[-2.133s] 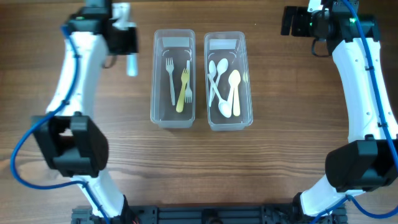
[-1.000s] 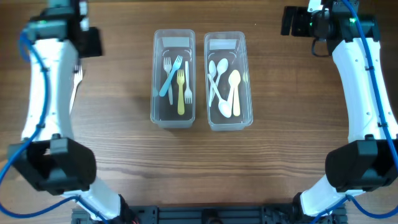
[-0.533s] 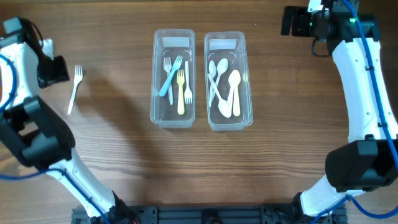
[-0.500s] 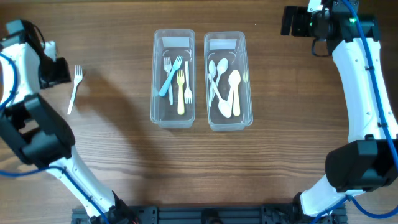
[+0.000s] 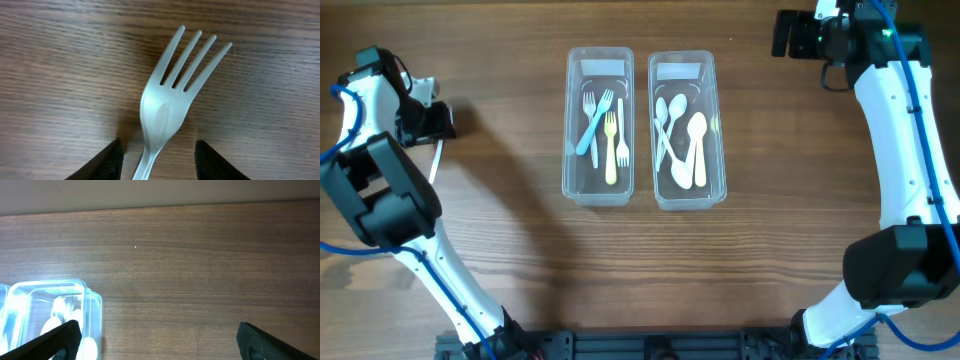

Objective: Pack container
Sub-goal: 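Lower the left gripper onto the last white fork and grasp it, then carry the white fork into the left container and release it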

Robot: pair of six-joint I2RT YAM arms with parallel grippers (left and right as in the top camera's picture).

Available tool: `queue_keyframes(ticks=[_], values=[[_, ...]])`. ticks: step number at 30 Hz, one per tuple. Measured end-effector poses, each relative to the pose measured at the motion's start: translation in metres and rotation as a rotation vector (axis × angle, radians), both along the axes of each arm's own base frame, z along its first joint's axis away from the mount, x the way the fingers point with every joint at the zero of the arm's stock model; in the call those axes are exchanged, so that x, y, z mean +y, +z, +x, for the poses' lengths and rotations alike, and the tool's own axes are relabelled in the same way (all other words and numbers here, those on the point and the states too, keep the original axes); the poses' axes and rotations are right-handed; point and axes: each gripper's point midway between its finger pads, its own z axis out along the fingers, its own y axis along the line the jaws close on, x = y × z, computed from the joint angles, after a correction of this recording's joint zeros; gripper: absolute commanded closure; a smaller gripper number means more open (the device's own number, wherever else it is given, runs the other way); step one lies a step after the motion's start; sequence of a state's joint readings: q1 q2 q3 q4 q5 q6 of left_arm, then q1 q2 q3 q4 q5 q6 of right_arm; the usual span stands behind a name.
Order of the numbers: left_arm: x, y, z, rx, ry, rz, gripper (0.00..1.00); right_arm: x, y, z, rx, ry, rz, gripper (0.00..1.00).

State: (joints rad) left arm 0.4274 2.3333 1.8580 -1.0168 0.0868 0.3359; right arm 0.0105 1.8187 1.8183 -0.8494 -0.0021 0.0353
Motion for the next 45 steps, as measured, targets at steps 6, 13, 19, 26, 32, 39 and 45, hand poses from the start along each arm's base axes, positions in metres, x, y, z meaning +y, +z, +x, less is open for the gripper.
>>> queue_keyframes(ticks=[6,13,19,26,32,39,45], values=[[-0.002,0.0,0.001,-0.006,-0.004,-0.012,0.73,0.0,0.0,0.0,0.0,0.0,0.0,0.0],[-0.014,-0.001,-0.003,0.014,-0.02,-0.057,0.96,0.0,0.0,0.0,0.0,0.0,0.0,0.0],[-0.026,0.018,0.006,-0.008,0.01,-0.051,0.96,0.0,0.0,0.0,0.0,0.0,0.0,0.0],[-0.095,0.202,0.059,-0.424,-0.005,0.004,0.94,0.0,0.0,0.0,0.0,0.0,0.0,0.0],[-0.216,0.278,0.051,-0.581,-0.139,-0.098,0.94,0.0,0.0,0.0,0.0,0.0,0.0,0.0],[-0.31,0.241,0.041,-0.464,-0.245,-0.18,0.94,0.0,0.0,0.0,0.0,0.0,0.0,0.0],[-0.348,0.183,0.028,-0.289,-0.307,-0.181,0.82,0.0,0.0,0.0,0.0,0.0,0.0,0.0]])
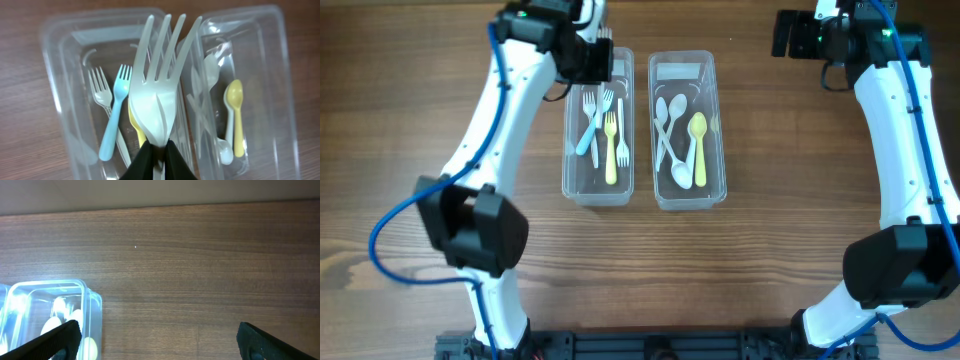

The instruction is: Pack container

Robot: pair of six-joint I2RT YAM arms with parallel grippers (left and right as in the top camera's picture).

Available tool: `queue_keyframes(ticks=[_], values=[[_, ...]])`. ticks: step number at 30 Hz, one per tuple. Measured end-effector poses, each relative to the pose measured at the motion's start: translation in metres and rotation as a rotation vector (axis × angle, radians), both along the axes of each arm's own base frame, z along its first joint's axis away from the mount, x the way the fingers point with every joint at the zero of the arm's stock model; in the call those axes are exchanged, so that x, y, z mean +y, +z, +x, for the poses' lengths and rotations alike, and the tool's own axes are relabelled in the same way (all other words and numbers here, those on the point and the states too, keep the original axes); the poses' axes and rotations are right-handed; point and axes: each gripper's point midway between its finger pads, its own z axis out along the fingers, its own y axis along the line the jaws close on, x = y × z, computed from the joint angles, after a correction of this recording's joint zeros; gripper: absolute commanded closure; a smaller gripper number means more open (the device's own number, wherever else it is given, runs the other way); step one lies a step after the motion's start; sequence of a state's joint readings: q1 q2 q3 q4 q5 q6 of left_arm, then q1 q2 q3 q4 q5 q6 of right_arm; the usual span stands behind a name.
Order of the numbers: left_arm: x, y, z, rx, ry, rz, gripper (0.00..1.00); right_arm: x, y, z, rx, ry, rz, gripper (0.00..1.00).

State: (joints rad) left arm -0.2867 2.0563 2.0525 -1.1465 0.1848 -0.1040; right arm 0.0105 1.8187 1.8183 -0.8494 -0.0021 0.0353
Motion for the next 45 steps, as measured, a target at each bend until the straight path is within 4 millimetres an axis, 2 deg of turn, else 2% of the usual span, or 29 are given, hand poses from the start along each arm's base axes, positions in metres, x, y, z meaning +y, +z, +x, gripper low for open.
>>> queue_keyframes(ticks=[2,3,5,10,12,13,14,15,20,23,26,38,39,41,43,45], values=[[-0.002,-0.016,0.002,0.035,0.004,0.008,0.67,0.0,0.0,0.0,0.0,0.0,0.0,0.0],[-0.001,-0.02,0.002,0.044,0.01,0.013,0.44,0.0,0.0,0.0,0.0,0.0,0.0,0.0],[0.003,-0.025,0.003,0.051,0.016,0.026,0.28,0.0,0.0,0.0,0.0,0.0,0.0,0.0],[0.02,-0.025,0.009,0.044,0.054,0.039,0.18,0.0,0.0,0.0,0.0,0.0,0.0,0.0],[0.034,-0.024,0.017,0.024,0.083,0.059,0.14,0.0,0.0,0.0,0.0,0.0,0.0,0.0],[0.046,-0.023,0.022,0.008,0.105,0.081,0.04,0.0,0.0,0.0,0.0,0.0,0.0,0.0],[0.059,-0.023,0.027,-0.007,0.127,0.103,0.0,0.0,0.0,0.0,0.0,0.0,0.0,0.0],[0.07,-0.022,0.032,-0.021,0.145,0.122,0.0,0.0,0.0,0.0,0.0,0.0,0.0,0.0],[0.164,-0.004,0.07,-0.163,0.335,0.189,0.0,0.0,0.0,0.0,0.0,0.0,0.0,0.0],[0.225,0.009,0.073,-0.205,0.454,0.199,0.0,0.0,0.0,0.0,0.0,0.0,0.0,0.0],[0.238,0.012,0.07,-0.204,0.479,0.201,0.0,0.0,0.0,0.0,0.0,0.0,0.0,0.0],[0.239,0.012,0.069,-0.201,0.48,0.202,0.0,0.0,0.003,-0.002,-0.003,0.0,0.0,0.0],[0.239,0.012,0.069,-0.201,0.48,0.201,0.0,0.0,0.01,-0.005,-0.017,0.0,0.0,0.0],[0.239,0.012,0.069,-0.201,0.48,0.202,0.0,0.0,0.037,-0.014,-0.074,0.0,0.001,0.0],[0.239,0.012,0.069,-0.201,0.48,0.201,0.0,0.0,0.077,-0.031,-0.163,0.0,0.001,0.0],[0.239,0.011,0.069,-0.201,0.48,0.201,0.0,-0.001,0.141,-0.067,-0.315,0.0,0.003,0.0]])
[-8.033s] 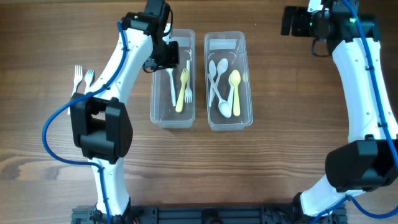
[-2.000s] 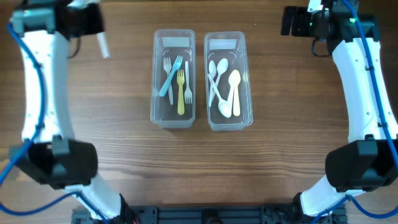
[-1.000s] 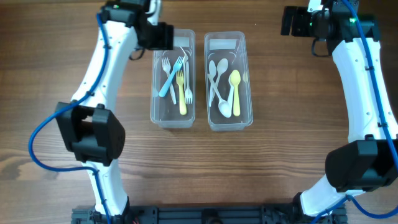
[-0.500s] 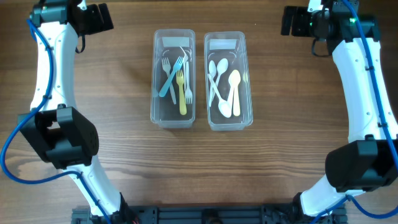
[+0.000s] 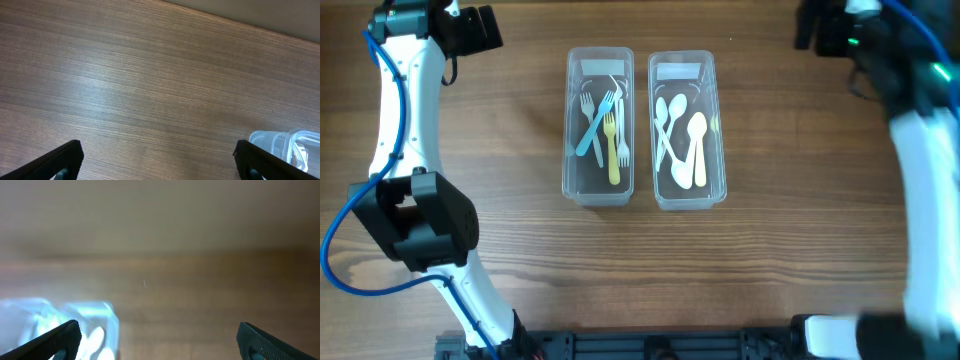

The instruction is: Pack container

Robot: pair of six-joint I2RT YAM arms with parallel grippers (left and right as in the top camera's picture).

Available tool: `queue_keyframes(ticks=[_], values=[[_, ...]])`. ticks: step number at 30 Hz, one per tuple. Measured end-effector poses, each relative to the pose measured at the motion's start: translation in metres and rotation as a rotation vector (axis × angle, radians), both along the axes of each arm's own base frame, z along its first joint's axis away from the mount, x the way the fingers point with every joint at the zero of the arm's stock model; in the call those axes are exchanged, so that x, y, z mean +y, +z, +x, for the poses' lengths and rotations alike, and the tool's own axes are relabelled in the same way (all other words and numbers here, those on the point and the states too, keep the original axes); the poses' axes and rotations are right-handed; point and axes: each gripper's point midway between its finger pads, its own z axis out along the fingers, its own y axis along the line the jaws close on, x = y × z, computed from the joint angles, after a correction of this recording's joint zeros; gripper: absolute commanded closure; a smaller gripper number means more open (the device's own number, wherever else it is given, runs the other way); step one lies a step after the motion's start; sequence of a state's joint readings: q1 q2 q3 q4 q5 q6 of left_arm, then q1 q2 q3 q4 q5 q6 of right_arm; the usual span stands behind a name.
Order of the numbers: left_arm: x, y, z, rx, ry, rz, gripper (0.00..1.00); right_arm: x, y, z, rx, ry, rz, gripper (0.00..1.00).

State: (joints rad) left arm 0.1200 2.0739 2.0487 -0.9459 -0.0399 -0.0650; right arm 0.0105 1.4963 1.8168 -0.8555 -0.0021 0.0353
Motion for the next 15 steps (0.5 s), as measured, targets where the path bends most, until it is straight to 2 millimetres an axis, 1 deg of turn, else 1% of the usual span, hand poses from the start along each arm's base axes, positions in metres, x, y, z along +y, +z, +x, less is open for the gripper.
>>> queue_keyframes(ticks=[2,4,5,6,7,8,10,12,14,15], values=[[0.0,0.0,0.0,-0.001,0.0,0.0,0.0,0.0,0.057,-0.043,-0.149,0.0,0.002,0.0],[0.0,0.0,0.0,0.0,0.0,0.0,0.0,-0.003,0.109,-0.093,-0.313,-0.003,-0.023,0.0],[0.0,0.0,0.0,0.0,0.0,0.0,0.0,-0.006,0.133,-0.122,-0.399,-0.009,-0.047,0.0],[0.0,0.0,0.0,-0.001,0.001,0.0,0.0,-0.007,0.145,-0.145,-0.455,-0.012,-0.065,0.0],[0.0,0.0,0.0,-0.001,0.0,0.0,0.0,-0.008,0.149,-0.16,-0.483,-0.015,-0.074,0.0],[0.0,0.0,0.0,0.0,0.0,0.0,0.0,-0.009,0.145,-0.181,-0.514,-0.016,-0.086,0.0],[0.0,0.0,0.0,0.002,0.0,-0.001,0.0,-0.01,0.13,-0.206,-0.564,-0.024,-0.093,0.0],[0.0,0.0,-0.001,0.002,0.0,-0.001,0.0,-0.011,0.11,-0.215,-0.606,-0.03,-0.095,0.0],[0.0,0.0,0.0,0.002,0.0,0.0,0.0,-0.013,0.084,-0.214,-0.629,-0.039,-0.097,0.0],[0.0,0.0,-0.001,0.002,0.0,0.0,0.0,-0.014,0.061,-0.21,-0.645,-0.043,-0.099,0.0]])
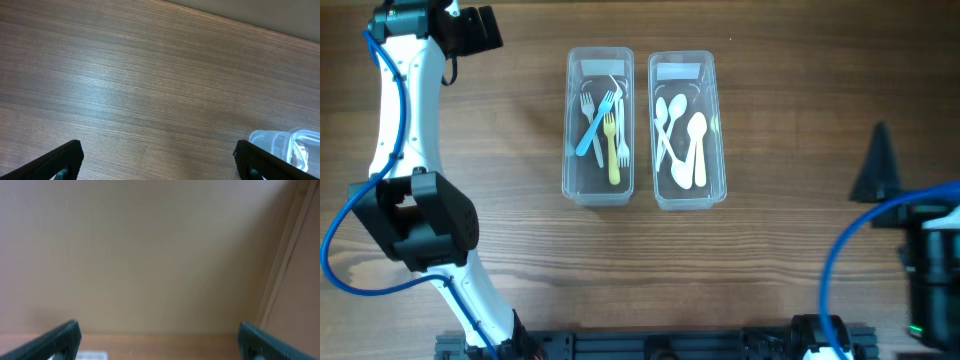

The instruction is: Pack container

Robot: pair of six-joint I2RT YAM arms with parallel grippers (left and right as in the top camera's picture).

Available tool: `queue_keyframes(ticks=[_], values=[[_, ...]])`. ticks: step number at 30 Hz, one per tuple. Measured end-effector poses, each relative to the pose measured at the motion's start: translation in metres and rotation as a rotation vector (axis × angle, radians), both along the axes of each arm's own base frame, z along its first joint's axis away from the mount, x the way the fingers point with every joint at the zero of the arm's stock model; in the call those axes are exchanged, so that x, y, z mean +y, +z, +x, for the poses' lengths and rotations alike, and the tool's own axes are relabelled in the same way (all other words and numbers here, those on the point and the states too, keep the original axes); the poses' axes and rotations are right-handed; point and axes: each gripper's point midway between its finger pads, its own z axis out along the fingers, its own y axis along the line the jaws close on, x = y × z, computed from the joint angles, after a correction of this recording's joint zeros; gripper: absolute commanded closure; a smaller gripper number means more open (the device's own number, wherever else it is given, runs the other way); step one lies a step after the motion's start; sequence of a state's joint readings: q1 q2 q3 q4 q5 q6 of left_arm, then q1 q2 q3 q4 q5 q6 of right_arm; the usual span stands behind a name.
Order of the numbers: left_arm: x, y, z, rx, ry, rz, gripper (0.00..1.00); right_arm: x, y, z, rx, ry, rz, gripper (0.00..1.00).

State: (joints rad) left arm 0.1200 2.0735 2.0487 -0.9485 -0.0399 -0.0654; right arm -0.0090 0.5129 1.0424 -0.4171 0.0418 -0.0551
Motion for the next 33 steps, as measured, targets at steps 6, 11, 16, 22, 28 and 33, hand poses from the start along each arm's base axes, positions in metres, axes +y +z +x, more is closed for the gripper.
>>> queue_keyframes(ticks=[6,11,16,22,28,33], values=[[0.0,0.0,0.0,0.0,0.0,0.0,0.0,0.002,-0.101,0.022,-0.072,0.031,0.053,0.0],[0.0,0.0,0.0,0.0,0.0,0.0,0.0,0.007,-0.154,0.028,-0.083,0.064,0.084,0.0],[0.0,0.0,0.0,0.0,0.0,0.0,0.0,0.013,-0.194,0.03,-0.051,0.099,0.099,0.0],[0.0,0.0,0.0,0.0,0.0,0.0,0.0,0.014,-0.2,0.025,-0.068,0.108,0.097,0.0],[0.0,0.0,0.0,0.0,0.0,0.0,0.0,0.014,-0.226,0.031,-0.014,0.111,0.147,0.0],[0.0,0.0,0.0,0.0,0.0,0.0,0.0,0.014,-0.233,0.031,-0.008,0.112,0.165,0.0]])
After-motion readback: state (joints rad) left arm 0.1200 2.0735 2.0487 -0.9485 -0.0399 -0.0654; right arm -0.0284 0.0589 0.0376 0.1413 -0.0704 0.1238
